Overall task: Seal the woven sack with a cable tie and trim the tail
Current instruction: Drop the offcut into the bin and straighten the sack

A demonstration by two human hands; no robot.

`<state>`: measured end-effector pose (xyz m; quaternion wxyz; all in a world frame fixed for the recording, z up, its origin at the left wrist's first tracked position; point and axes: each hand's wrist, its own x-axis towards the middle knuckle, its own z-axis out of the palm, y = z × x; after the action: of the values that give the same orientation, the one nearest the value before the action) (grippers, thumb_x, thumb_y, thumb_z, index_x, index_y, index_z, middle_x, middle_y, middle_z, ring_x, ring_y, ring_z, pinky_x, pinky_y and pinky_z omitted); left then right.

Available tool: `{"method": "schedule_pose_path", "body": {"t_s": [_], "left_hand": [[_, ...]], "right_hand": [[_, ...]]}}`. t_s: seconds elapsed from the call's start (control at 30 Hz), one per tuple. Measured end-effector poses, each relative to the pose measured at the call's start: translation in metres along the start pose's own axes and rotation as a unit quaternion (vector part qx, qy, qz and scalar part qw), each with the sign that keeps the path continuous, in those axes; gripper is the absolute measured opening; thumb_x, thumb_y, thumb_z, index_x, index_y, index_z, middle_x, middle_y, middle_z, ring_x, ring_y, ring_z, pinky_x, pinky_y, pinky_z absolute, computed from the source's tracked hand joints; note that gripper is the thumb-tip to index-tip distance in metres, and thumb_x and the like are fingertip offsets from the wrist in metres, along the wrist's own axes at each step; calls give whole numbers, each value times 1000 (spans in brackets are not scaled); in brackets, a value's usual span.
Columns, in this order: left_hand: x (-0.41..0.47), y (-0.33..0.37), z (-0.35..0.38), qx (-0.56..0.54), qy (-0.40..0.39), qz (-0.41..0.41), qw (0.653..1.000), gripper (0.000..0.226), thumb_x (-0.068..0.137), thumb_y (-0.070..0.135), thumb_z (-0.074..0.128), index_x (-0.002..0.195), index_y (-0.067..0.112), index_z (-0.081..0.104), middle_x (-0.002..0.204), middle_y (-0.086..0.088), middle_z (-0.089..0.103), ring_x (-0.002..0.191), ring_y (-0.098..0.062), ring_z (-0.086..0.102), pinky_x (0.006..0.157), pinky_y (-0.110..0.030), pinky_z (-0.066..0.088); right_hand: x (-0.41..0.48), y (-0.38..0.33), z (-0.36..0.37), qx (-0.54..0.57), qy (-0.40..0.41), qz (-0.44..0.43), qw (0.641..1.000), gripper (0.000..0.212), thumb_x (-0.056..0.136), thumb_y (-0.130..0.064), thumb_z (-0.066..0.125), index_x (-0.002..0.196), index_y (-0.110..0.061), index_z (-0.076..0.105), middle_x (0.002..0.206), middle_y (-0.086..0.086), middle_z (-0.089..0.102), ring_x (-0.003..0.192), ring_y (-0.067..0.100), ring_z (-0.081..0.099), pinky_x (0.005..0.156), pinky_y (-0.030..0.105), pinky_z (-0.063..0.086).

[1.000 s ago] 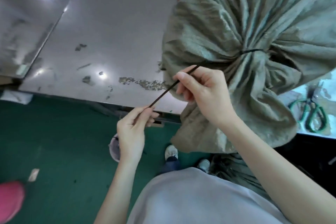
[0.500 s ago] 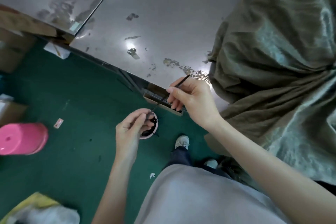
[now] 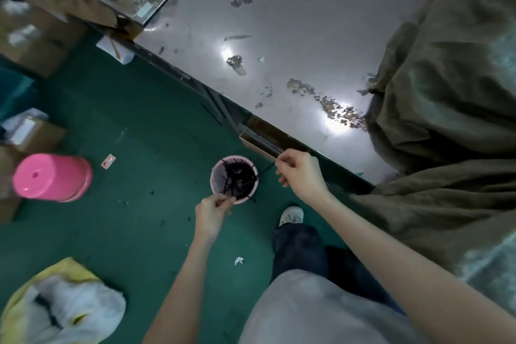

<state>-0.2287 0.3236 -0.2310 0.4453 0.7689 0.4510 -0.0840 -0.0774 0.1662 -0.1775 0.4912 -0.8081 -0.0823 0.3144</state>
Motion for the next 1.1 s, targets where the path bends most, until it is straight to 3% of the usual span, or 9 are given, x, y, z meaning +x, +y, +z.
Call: {"method": "schedule_pose_path", "body": {"t_s": [0.1, 0.17, 0.23, 0.37, 0.57, 0.73, 0.9, 1.03, 1.1], "left_hand": [[37, -35, 23, 52, 20, -45, 997, 19, 89, 18, 64, 75, 7, 68, 63, -12, 66, 61, -26, 61, 56, -24, 41], [65, -57, 40, 88, 27, -72, 993, 24, 91, 17, 61, 84, -4, 69, 79, -26, 70, 76, -36, 64, 64, -29, 42], [93, -81, 61, 110, 34, -89, 989, 23, 91, 11, 56, 91, -8, 68, 89, -32, 68, 77, -39, 62, 66, -33, 42], [145, -124, 98, 179, 28, -98, 978, 24, 93, 8, 48, 98, -9, 65, 97, -35, 65, 88, -46, 62, 73, -41, 48], [184, -160, 133, 185, 0, -125, 975, 32, 95, 18, 47, 107, -10, 58, 106, -35, 61, 95, -48, 60, 75, -43, 47], [155, -137, 128, 132, -5, -121, 984, 26, 94, 13, 44, 110, -3, 58, 106, -36, 61, 95, -47, 59, 79, -44, 47], [111, -83, 95, 74, 13, -115, 991, 21, 94, 9, 43, 98, 1, 62, 93, -26, 62, 78, -31, 50, 71, -37, 41], [64, -15, 64, -16, 42, -80, 996, 27, 95, 10, 44, 111, 5, 65, 97, -16, 65, 83, -23, 52, 72, -24, 37], [40, 14, 49, -69, 46, -58, 995, 26, 94, 10, 45, 107, 10, 67, 103, -12, 69, 90, -23, 61, 77, -23, 42]], "right_hand": [[24, 43, 17, -52, -10, 46, 997, 24, 94, -10, 53, 117, -7, 58, 95, 2, 60, 89, 23, 61, 76, 36, 52], [40, 77, 22, -77, -17, 98, 992, 25, 95, -9, 51, 119, -7, 56, 103, 5, 60, 93, 20, 57, 76, 27, 42], [58, 117, 28, -115, -15, 122, 986, 22, 93, -8, 52, 113, -7, 60, 108, 9, 65, 95, 21, 60, 76, 23, 40], [90, 175, 40, -122, -17, 102, 987, 16, 94, -8, 50, 95, -7, 66, 90, 8, 68, 85, 20, 63, 73, 22, 41], [115, 219, 54, -112, -40, 77, 990, 15, 95, -8, 50, 87, -15, 61, 84, 6, 68, 76, 15, 63, 72, 26, 47], [92, 207, 45, -99, -38, 95, 990, 19, 93, -10, 50, 81, -21, 60, 83, 7, 71, 77, 17, 64, 80, 32, 50], [58, 163, 35, -79, -41, 129, 988, 30, 93, -7, 51, 72, -27, 55, 74, 1, 66, 67, 12, 60, 76, 29, 50], [27, 110, 23, -49, -49, 139, 988, 14, 90, -8, 53, 85, -18, 61, 79, 0, 67, 72, 14, 61, 67, 24, 47], [10, 79, 16, -29, -54, 118, 991, 13, 92, -8, 52, 87, -17, 61, 84, 4, 68, 81, 22, 64, 75, 31, 51]]}}
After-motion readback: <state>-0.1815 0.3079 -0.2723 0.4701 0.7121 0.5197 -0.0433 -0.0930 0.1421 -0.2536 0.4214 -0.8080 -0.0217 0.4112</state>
